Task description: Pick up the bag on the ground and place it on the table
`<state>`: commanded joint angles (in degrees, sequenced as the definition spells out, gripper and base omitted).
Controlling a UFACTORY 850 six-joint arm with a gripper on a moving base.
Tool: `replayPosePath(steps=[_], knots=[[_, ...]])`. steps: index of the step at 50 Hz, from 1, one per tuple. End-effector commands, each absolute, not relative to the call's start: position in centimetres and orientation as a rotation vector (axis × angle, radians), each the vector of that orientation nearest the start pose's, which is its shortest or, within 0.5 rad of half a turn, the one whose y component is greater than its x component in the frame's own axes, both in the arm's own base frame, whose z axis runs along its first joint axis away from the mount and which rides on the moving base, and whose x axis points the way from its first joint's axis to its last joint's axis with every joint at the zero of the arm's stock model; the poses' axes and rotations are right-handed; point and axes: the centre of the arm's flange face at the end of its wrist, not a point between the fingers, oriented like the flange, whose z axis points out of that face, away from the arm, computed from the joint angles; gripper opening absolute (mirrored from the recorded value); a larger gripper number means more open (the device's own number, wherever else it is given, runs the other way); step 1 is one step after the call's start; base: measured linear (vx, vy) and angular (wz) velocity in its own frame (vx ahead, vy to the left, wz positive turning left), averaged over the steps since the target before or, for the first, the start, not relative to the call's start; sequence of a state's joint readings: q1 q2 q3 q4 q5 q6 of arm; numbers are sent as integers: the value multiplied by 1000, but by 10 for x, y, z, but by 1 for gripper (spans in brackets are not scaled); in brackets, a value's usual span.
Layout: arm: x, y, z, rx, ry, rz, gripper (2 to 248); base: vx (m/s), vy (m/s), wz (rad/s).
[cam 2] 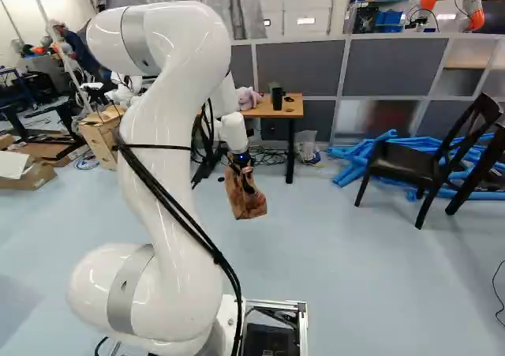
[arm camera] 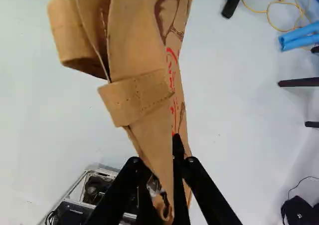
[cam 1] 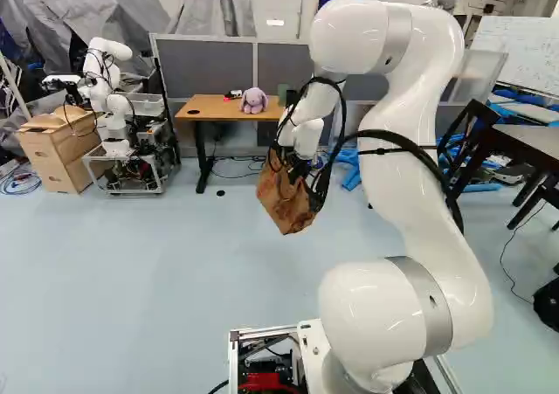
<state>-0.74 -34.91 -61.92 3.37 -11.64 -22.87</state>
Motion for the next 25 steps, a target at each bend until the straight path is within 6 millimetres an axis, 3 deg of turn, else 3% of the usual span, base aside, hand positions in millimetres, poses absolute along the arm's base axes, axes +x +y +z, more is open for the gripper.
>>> replayPosePath(steps=[25], knots=[[596,-1,318,-3078,-399,-364,25,0,0,0]])
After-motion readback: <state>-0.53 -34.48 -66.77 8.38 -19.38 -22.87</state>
